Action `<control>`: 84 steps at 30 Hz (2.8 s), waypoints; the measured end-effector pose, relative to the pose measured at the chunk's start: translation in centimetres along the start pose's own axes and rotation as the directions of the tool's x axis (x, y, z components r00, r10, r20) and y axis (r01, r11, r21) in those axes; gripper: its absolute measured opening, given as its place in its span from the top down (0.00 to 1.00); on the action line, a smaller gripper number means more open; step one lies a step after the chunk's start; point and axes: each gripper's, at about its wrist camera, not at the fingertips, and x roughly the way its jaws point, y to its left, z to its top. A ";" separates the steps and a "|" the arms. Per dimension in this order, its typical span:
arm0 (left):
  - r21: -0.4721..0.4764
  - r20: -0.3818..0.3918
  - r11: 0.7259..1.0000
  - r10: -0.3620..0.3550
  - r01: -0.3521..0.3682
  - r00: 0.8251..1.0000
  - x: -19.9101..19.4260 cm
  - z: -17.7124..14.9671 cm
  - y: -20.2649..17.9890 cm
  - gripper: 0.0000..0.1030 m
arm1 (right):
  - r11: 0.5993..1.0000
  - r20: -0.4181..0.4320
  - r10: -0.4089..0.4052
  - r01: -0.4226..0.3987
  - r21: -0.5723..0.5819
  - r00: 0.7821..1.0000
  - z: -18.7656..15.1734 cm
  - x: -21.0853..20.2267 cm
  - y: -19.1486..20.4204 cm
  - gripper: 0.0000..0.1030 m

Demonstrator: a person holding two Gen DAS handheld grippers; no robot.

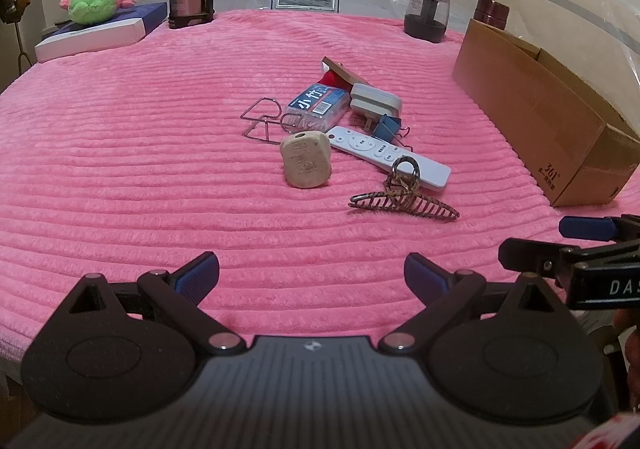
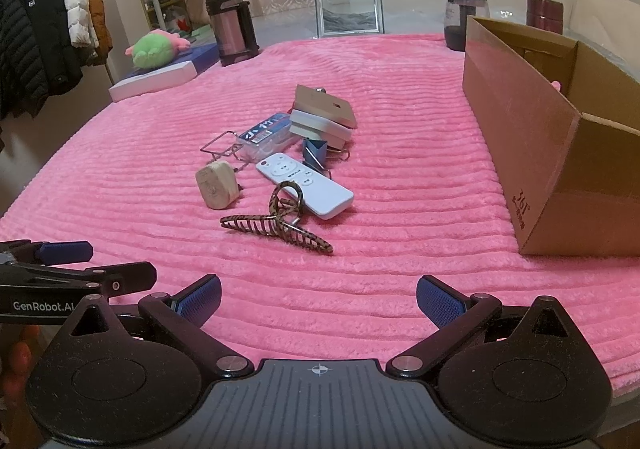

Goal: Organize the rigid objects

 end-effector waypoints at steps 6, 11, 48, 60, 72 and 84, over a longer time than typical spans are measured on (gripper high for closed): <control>0.015 0.007 1.000 -0.015 0.014 1.000 0.7 1.1 1.1 0.07 | 0.999 0.002 0.027 -0.027 0.034 1.000 0.9 0.7 0.1 0.02; 0.034 0.013 0.999 -0.028 0.027 1.000 1.6 2.3 2.4 0.07 | 0.997 0.003 0.054 -0.055 0.054 0.999 2.0 1.7 0.6 0.02; 0.072 -0.017 0.971 -0.227 0.228 0.974 10.1 6.0 6.7 0.19 | 0.993 -0.091 -0.002 0.012 0.117 0.996 5.4 11.0 2.3 0.76; 0.022 0.015 0.976 -0.216 0.215 0.976 11.8 6.9 4.8 0.35 | 0.996 -0.003 -0.013 0.014 0.093 1.000 4.9 7.2 1.5 0.76; -0.009 0.000 0.984 -0.178 0.178 0.984 12.6 6.9 4.1 0.63 | 0.995 0.028 -0.026 0.023 0.094 0.999 5.0 6.5 0.1 0.76; 0.099 -0.036 0.970 -0.221 0.224 0.975 11.1 8.0 3.4 0.63 | 0.999 0.067 0.014 -0.017 0.052 0.998 5.8 5.1 -1.1 0.76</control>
